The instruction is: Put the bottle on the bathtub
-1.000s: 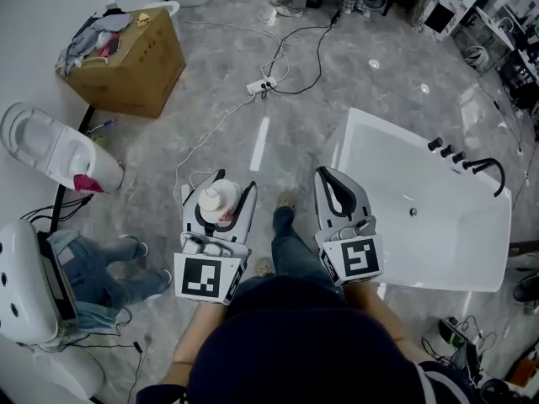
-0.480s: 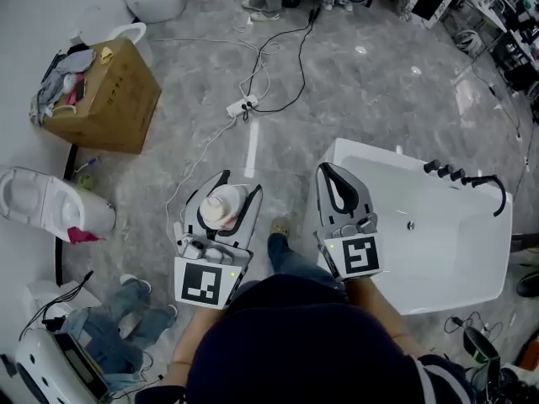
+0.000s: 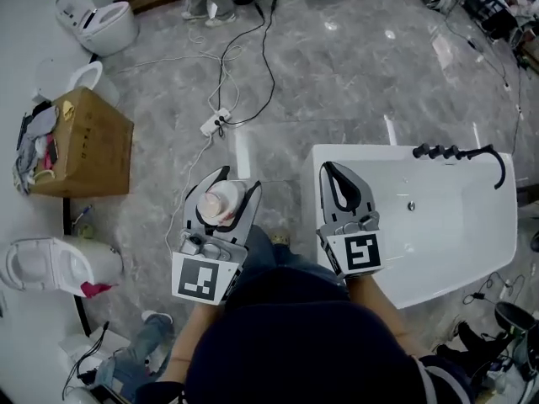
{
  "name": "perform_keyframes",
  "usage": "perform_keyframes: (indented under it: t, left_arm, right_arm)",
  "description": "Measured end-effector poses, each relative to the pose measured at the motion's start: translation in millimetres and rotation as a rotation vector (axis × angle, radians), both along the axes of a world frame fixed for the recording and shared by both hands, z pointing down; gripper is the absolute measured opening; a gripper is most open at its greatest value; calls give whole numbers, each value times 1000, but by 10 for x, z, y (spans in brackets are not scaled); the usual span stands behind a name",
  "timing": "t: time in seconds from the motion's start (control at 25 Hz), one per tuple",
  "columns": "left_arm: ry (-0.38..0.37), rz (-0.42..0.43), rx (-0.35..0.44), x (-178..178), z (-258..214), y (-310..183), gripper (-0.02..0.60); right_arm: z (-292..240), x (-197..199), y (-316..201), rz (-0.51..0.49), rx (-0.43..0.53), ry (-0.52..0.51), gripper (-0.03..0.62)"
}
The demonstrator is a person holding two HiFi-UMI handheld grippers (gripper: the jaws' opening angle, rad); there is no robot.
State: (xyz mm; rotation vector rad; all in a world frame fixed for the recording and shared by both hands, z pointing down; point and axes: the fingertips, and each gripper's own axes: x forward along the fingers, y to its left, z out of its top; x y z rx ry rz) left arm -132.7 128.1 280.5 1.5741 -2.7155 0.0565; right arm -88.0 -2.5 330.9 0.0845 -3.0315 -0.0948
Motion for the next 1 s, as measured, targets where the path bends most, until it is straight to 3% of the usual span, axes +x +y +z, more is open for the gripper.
perform_keyframes:
  t: [0.2, 0.4, 0.72, 1.0]
  left_arm:
    - [28, 177, -46, -202, 174, -595, 224]
    - [29, 475, -31, -307, 289, -1321, 224]
    - [48, 913, -70, -606, 485, -2317, 224]
    - [35, 1213, -77, -699, 729, -2840, 222]
  right_arm:
    - [153, 53, -516, 177, -14, 43, 29]
    - [327, 34, -1018, 360, -27, 61, 29]
    - [529, -232, -1607, 628, -53, 81, 29]
    - [655, -368, -1917, 829, -42, 89, 29]
